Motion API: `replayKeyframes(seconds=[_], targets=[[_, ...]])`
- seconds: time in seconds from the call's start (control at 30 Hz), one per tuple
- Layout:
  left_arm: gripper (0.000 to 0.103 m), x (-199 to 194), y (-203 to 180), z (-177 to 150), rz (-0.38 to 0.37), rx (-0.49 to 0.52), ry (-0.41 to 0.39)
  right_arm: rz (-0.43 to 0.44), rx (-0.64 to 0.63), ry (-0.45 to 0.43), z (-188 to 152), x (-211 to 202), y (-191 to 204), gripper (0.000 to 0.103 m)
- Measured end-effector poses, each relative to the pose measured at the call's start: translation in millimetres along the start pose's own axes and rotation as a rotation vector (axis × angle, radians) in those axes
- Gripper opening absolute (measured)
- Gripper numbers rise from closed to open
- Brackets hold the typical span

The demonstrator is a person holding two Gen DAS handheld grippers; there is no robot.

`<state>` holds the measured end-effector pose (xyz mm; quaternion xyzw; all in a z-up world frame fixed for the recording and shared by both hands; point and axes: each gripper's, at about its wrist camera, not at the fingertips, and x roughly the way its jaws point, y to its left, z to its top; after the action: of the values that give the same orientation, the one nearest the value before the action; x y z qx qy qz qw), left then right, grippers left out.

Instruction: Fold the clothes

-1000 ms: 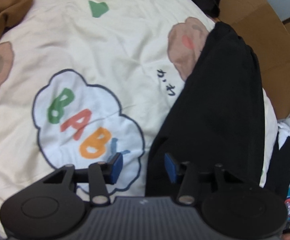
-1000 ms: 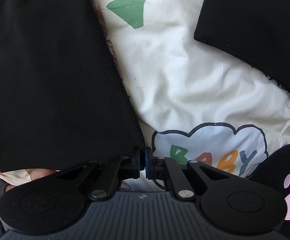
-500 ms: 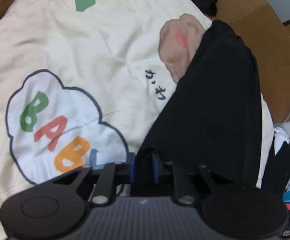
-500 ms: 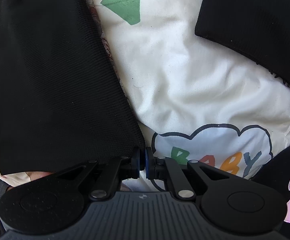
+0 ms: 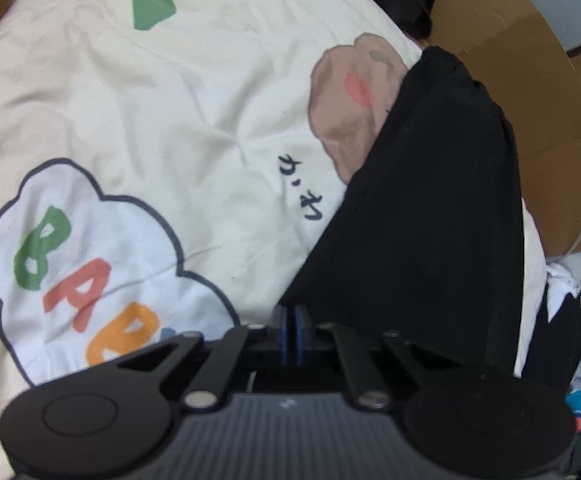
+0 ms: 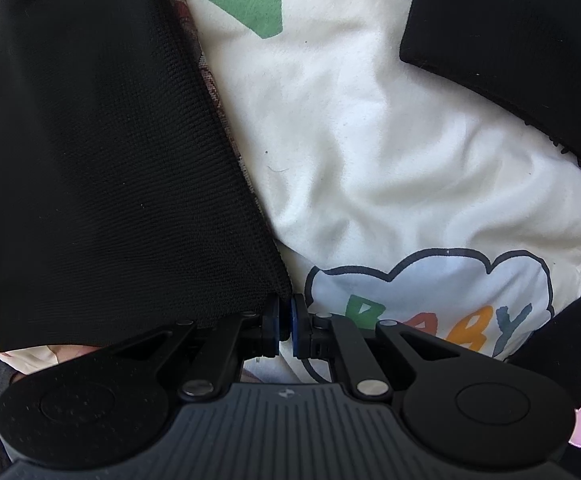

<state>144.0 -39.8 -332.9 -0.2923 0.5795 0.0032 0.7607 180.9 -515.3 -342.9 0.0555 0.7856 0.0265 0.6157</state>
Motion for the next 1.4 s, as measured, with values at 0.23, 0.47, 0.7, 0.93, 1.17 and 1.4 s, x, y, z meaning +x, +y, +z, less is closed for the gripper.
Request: replayKeyframes(seconds=[0.23, 0.47, 0.7, 0.93, 1.17, 1.4], targets=[[0.0, -16, 19, 10, 0.073, -0.022, -0.037, -0.007, -0.006, 0.009, 5, -1, 1, 0.006], [0.007, -34, 35, 15, 0.018, -0.02, 0.003, -0.003, 0.001, 0.007, 7, -5, 1, 0.006], [0.039, -43, 27, -1, 0.01, -0.041, 0.066, 0.018, 0.008, -0.041, 9, -22, 7, 0.024], [0.044, -45, 12, -49, 0.012, 0.011, 0.122, 0.021, 0.003, -0.097, 13, -32, 20, 0.04], [0.038, -43, 10, -84, -0.013, 0.05, 0.192, 0.015, -0.006, -0.129, 12, -38, 28, 0.043], [0.037, -40, 12, -106, -0.002, 0.052, 0.213, 0.027, 0.007, -0.167, 11, -47, 25, 0.044]])
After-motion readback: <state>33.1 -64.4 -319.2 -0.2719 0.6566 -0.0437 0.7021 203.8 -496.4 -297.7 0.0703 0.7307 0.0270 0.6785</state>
